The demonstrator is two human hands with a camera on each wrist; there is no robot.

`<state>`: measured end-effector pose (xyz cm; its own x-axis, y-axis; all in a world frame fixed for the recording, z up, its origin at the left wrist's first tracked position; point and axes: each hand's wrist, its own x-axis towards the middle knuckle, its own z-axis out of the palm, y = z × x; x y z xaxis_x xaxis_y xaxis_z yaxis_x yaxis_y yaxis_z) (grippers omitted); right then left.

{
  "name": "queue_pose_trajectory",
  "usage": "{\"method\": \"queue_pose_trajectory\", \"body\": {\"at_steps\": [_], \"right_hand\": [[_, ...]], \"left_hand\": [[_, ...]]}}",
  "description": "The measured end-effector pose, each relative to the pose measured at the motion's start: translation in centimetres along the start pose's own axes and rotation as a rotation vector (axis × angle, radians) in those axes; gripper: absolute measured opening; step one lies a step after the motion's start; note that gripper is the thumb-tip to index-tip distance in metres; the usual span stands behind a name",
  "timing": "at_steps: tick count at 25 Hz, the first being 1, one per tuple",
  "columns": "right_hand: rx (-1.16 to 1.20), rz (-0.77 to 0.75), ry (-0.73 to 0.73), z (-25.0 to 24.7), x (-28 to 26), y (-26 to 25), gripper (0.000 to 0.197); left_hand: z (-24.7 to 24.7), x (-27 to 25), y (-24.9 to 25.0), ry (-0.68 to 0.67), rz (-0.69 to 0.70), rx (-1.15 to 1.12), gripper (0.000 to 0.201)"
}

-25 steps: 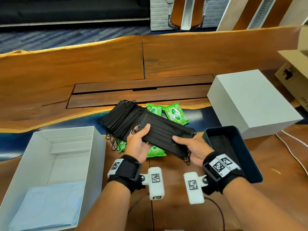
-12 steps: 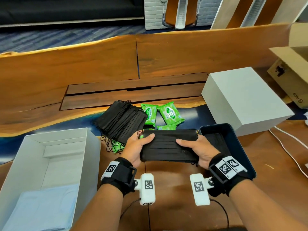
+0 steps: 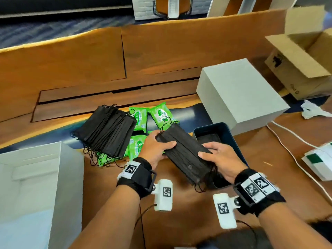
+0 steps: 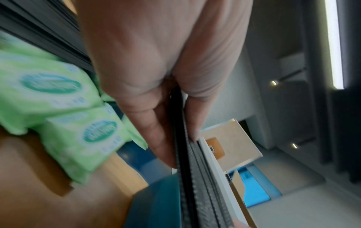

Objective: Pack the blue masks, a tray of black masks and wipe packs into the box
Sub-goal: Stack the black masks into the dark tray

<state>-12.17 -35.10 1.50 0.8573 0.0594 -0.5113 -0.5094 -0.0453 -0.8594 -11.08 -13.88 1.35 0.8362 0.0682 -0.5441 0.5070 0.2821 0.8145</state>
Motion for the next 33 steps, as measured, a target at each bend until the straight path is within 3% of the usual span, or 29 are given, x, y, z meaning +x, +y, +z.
{"method": "queue_pose_trajectory", "body": {"at_steps": [5,8,11,12,14,16,19,24,28,33], "right_hand": [[-0.289,-0.093,0.298,-4.7,0.5,1.6,0.033],[-0.513,-0.135,0.243,-6.5,0.4,2.2,0.040],[-0.657,0.018,0.166,-7.4,0.7,3.1,0.036],[-0.687,0.066,0.140,-7.5,0.9,3.4,0.034],[-0.741,0.112,0.098,-7.6,1.3,3.8,0.033],[-0.778,0.126,0.073,-7.5,1.5,3.6,0.032],[-0.852,0.153,0.020,-7.2,1.9,3.1,0.028],[-0.990,0.114,-0.024,-6.7,1.7,2.0,0.026],[-1.105,0.090,-0.098,-5.9,0.4,0.4,0.027],[-1.065,-0.018,-0.016,-4.8,-0.1,-2.6,0.024]], "left_hand": [[5.9,2.9,-0.2,0.038,0.205,0.310,0.037],[8.8,4.5,-1.3,-0.004,0.408,0.582,0.036],[10.9,5.0,-2.3,-0.101,0.525,1.081,0.012],[11.2,4.9,-2.3,-0.122,0.528,1.283,0.010],[11.5,5.0,-2.8,-0.183,0.478,1.596,0.027],[11.6,5.0,-3.3,-0.229,0.431,1.757,0.038],[11.4,5.0,-4.1,-0.228,0.418,1.851,0.045],[11.1,4.4,-4.3,-0.118,0.566,1.748,0.054],[10.9,4.2,-4.2,-0.193,0.523,1.828,0.048],[9.4,3.8,-2.7,-0.123,0.594,1.589,0.047]]}}
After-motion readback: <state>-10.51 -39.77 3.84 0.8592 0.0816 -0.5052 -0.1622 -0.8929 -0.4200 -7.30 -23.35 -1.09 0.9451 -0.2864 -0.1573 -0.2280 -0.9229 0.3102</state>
